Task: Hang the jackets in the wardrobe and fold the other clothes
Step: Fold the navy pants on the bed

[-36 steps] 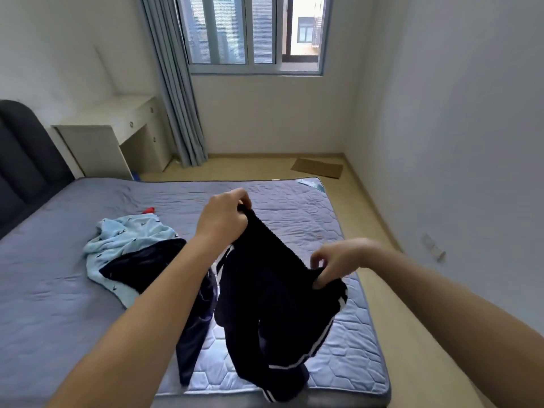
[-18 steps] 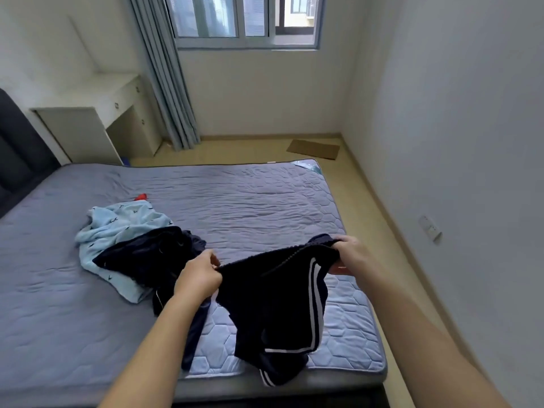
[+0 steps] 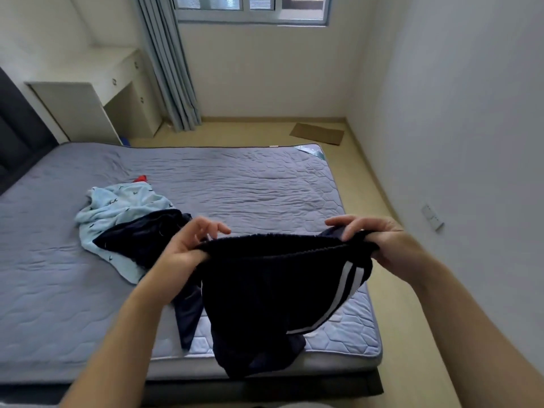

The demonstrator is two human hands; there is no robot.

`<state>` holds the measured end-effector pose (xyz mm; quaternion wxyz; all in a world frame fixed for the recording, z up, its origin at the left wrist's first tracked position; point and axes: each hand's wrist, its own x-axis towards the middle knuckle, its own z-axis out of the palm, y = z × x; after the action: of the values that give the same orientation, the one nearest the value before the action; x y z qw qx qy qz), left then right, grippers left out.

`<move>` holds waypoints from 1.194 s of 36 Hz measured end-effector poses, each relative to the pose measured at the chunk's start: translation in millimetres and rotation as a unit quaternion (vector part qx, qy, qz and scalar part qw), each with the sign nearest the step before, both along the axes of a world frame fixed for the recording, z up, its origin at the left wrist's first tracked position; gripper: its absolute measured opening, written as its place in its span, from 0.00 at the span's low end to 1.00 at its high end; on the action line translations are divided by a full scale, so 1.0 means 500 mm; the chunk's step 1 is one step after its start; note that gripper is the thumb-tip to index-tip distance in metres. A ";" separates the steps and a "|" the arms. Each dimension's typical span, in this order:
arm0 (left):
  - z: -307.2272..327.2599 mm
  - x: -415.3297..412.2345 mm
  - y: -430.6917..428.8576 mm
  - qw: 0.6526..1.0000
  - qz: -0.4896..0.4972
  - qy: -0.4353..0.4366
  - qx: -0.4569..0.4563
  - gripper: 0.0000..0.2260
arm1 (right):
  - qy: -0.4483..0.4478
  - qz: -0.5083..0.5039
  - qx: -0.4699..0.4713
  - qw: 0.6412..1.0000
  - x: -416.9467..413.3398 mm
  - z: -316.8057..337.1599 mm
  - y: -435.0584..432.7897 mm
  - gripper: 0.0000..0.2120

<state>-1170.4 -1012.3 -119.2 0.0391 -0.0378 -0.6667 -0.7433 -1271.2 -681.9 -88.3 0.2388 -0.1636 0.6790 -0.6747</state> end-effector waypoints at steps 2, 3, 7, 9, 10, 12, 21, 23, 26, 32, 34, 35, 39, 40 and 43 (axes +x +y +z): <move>0.047 -0.009 -0.013 0.999 -0.032 0.020 -0.020 0.15 | 0.002 0.027 -0.009 1.000 -0.010 0.033 0.003 0.29; 0.074 -0.016 -0.020 0.998 -0.050 0.027 -0.033 0.14 | 0.009 0.040 0.001 0.999 -0.019 0.053 0.003 0.29; 0.194 -0.045 -0.041 0.975 -0.118 0.075 -0.173 0.21 | 0.091 0.108 0.154 0.978 -0.070 0.144 -0.003 0.31; 0.256 -0.062 -0.046 0.955 -0.148 0.085 -0.244 0.24 | 0.139 0.140 0.257 0.946 -0.095 0.192 -0.011 0.31; 0.286 -0.070 -0.046 0.942 -0.163 0.087 -0.279 0.26 | 0.165 0.154 0.307 0.925 -0.106 0.214 -0.015 0.30; 0.338 -0.089 -0.046 0.906 -0.175 0.095 -0.375 0.29 | 0.212 0.179 0.402 0.873 -0.125 0.258 -0.023 0.27; 0.528 -0.143 -0.074 0.712 -0.123 0.153 -0.674 0.26 | 0.423 0.190 0.570 0.679 -0.125 0.467 -0.020 0.28; 0.572 -0.150 -0.083 0.702 -0.095 0.161 -0.688 0.27 | 0.463 0.169 0.570 0.657 -0.128 0.516 -0.016 0.31; 0.631 -0.155 -0.082 0.671 -0.071 0.194 -0.712 0.14 | 0.509 0.129 0.539 0.658 -0.139 0.574 -0.027 0.24; 0.683 -0.180 -0.103 0.547 -0.013 0.250 -0.799 0.12 | 0.530 0.063 0.507 0.677 -0.177 0.640 -0.032 0.14; 0.705 -0.190 -0.111 0.545 0.018 0.246 -0.802 0.14 | 0.534 0.049 0.501 0.679 -0.184 0.652 -0.040 0.12; 0.719 -0.195 -0.115 0.550 0.040 0.244 -0.798 0.16 | 0.538 0.039 0.503 0.675 -0.188 0.662 -0.045 0.11; 0.798 -0.200 -0.126 0.577 0.118 0.278 -0.759 0.19 | 0.556 -0.008 0.467 0.688 -0.194 0.748 -0.050 0.10; 0.815 -0.201 -0.128 0.586 0.139 0.301 -0.740 0.18 | 0.570 -0.029 0.439 0.694 -0.195 0.771 -0.049 0.10; 0.840 -0.214 -0.137 0.603 0.190 0.304 -0.713 0.07 | 0.602 -0.075 0.376 0.700 -0.207 0.809 -0.045 0.11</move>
<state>-1277.3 -1080.6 300.8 0.3404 -0.1505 -0.9271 0.0455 -1374.9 -704.4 316.5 -0.2310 -0.3801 0.8852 -0.1368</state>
